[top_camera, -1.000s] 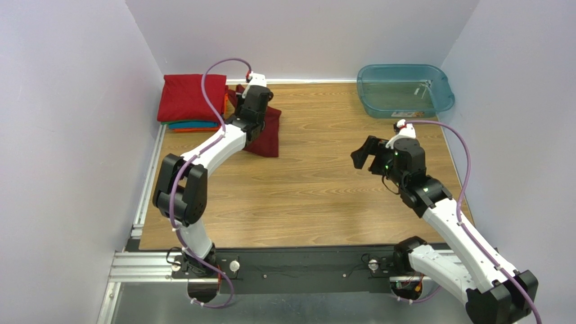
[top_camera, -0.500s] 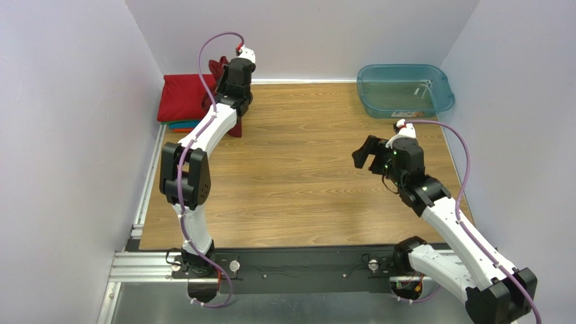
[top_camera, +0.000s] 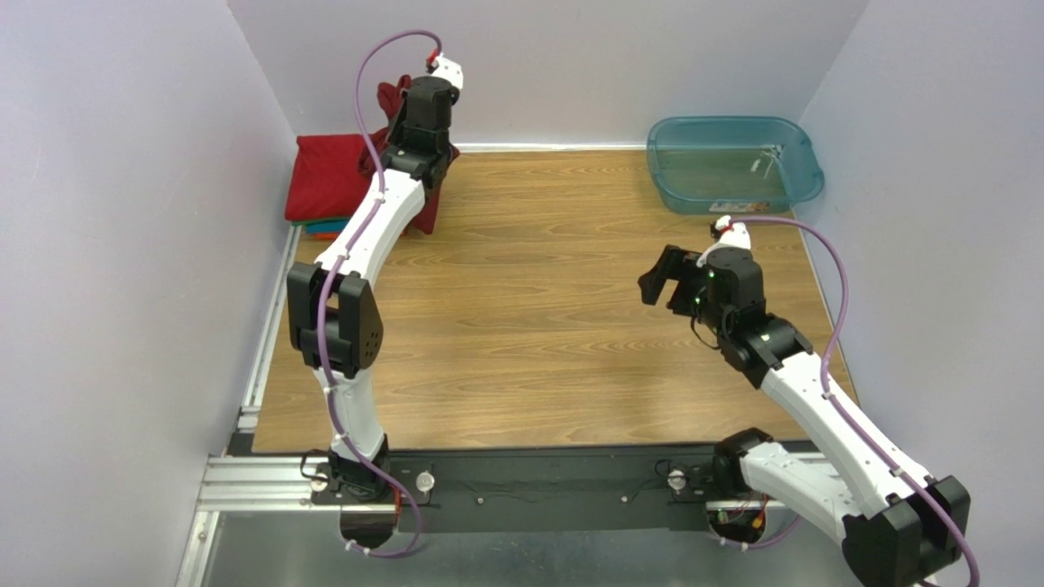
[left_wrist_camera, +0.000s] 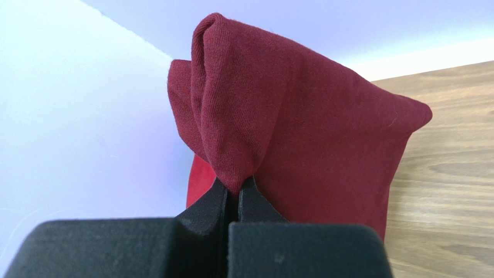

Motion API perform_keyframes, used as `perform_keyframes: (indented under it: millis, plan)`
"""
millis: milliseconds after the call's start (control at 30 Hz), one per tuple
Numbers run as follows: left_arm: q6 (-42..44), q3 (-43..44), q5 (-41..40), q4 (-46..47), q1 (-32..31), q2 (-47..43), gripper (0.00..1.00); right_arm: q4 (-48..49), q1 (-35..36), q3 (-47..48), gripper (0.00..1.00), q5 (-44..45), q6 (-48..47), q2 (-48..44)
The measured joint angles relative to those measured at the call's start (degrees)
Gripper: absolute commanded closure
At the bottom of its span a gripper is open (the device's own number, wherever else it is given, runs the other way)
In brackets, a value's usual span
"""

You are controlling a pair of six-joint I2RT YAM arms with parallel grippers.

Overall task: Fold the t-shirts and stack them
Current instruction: Neatly place the folded tshirt to the corner

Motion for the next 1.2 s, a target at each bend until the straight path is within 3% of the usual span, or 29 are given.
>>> perform_keyframes:
  millis: [233,1200]
  plan:
    - [-0.85,5.33,2.29,-3.48,0.00,-0.09,1.00,0.00,0.00,0.00,0.00,0.13,0.00,0.46]
    - [3.39,5.64,7.67,-3.34,4.24,-2.84,1.00,-0.02,0.00,0.00,0.00,0.15,-0.04,3.26]
